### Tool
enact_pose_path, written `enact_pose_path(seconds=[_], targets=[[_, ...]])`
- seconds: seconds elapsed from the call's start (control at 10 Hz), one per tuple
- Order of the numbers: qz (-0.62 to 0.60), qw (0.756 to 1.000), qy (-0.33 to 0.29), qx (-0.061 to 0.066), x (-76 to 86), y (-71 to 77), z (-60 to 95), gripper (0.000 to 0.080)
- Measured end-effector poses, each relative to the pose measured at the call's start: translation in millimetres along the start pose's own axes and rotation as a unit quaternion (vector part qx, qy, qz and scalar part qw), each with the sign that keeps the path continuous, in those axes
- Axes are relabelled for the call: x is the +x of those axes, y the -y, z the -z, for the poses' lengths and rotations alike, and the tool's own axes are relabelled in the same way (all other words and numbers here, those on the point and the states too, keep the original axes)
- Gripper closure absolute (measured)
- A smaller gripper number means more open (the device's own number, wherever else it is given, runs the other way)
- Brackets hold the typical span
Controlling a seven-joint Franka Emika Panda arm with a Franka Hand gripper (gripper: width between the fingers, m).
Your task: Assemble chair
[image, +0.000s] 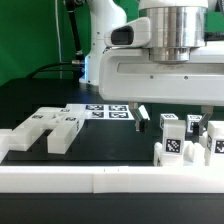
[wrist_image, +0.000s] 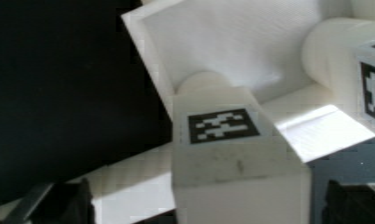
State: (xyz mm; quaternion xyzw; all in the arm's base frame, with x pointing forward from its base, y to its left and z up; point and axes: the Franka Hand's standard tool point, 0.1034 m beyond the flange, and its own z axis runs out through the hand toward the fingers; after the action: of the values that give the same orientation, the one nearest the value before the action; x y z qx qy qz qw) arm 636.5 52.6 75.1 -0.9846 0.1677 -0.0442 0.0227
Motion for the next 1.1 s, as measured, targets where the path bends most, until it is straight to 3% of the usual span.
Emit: enact_pose_path(seconds=[0.2, 0.3, 0.4, 0.5, 0.6, 1.1], targets=[[0.062, 0.998, -0.001, -0.009, -0.9, 1.6, -0.2, 0.0151], [0.063, 0.998, -0.001, -0.009, -0.6, 0.7, -0.3, 0.0239], [0.061, 0.998, -0.001, -0.009, -0.5, 0.2, -0.5, 0.0387], [0.052, 0.999, -0.001, -0.009, -0.5, 0.3, -0.5, 0.0387], [0.043, 0.999, -0.001, -0.009, -0.6, 0.1, -0.7, 0.0511], [-0.129, 0.992, -0.004, -0.004, 1.6, -4.2, -1.4, 0.0511]])
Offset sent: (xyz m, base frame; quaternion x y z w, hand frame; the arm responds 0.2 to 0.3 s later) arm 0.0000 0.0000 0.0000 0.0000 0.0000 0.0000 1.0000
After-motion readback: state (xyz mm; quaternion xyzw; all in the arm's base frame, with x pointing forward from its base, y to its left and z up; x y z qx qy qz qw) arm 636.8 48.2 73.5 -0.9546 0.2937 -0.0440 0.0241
